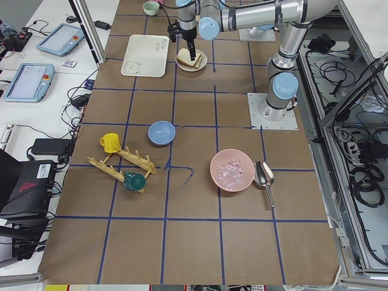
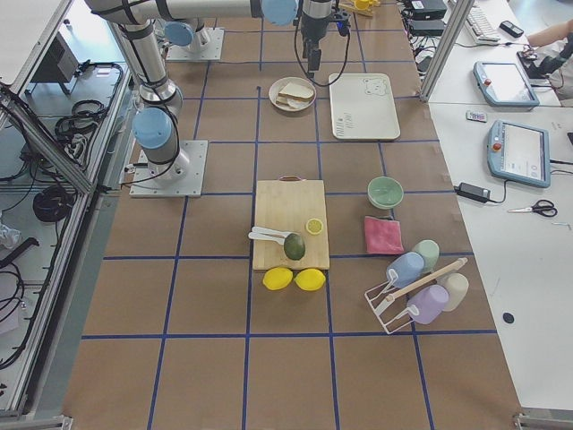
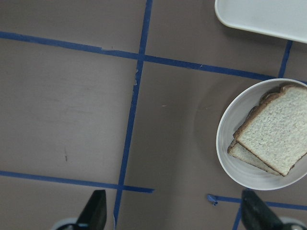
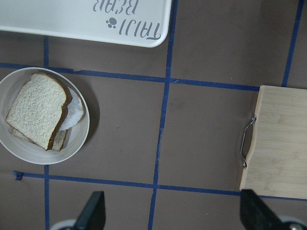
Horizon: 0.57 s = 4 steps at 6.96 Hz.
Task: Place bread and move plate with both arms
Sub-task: 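Raise the right gripper away while the left gripper moves toward the plate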
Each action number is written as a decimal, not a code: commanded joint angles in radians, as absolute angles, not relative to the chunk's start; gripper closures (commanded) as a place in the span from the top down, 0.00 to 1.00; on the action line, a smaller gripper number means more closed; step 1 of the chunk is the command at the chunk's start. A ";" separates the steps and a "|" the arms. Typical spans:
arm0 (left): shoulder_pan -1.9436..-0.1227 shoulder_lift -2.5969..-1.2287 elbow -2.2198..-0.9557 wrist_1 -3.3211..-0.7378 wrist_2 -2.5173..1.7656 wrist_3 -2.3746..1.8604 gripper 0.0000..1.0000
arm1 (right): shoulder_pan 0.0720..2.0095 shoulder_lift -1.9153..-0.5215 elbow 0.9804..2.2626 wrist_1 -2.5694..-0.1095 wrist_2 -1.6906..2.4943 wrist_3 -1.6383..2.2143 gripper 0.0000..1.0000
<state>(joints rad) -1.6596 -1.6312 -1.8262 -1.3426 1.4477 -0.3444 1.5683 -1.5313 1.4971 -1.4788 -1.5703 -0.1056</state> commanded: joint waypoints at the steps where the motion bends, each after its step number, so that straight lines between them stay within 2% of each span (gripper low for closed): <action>1: -1.741 -1.727 -1.935 -1.125 1.430 -0.490 1.00 | 1.566 -1.546 1.499 -1.477 -1.572 -0.104 1.00; 3: -1.785 -1.791 -2.049 -0.940 1.424 -0.572 1.00 | 1.566 -1.555 1.499 -1.477 -1.571 -0.104 1.00; 4: -1.802 -1.807 -2.068 -0.930 1.425 -0.593 1.00 | 1.566 -1.557 1.499 -1.477 -1.571 -0.104 1.00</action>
